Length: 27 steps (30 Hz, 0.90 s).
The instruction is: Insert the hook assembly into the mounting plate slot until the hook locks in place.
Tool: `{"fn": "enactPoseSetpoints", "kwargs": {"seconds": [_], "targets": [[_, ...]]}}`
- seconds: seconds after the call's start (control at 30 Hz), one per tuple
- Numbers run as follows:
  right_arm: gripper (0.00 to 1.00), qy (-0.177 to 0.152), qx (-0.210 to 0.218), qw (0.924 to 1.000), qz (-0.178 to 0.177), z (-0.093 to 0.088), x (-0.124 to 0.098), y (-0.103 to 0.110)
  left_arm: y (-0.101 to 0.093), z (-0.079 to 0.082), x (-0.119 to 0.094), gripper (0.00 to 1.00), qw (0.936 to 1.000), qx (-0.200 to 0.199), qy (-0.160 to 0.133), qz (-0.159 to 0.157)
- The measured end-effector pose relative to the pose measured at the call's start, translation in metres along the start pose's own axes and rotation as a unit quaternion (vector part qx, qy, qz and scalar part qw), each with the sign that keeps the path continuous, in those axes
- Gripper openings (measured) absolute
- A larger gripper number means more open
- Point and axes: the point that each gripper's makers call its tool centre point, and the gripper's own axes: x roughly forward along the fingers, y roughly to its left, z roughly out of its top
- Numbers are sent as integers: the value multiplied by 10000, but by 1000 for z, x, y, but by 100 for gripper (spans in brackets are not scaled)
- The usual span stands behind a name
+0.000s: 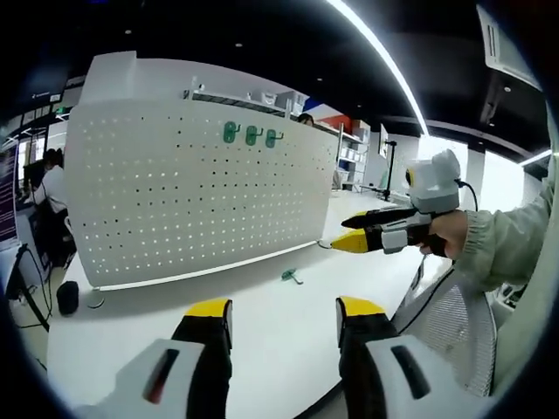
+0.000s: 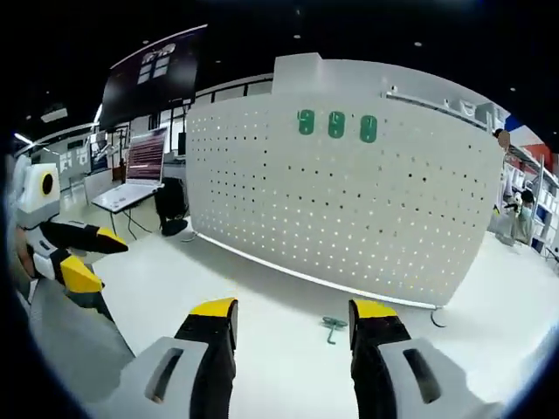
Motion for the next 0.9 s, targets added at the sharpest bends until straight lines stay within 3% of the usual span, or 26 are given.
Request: {"fn": "enactPoseSetpoints", "kwargs": {"seconds": [0.3,0.57,0.9], "targets": [[50,183,161,9997,91,-22,-19,9,-8,4,8,49,9999,82,-8,-130],[51,258,288,9992,130,-31,-34,18,-13,0,11,49,9997,87,41,-209],[51,351,406,9986,20,-42,-54,12,-21,-4,16,49,9994,117,99,-301]]}}
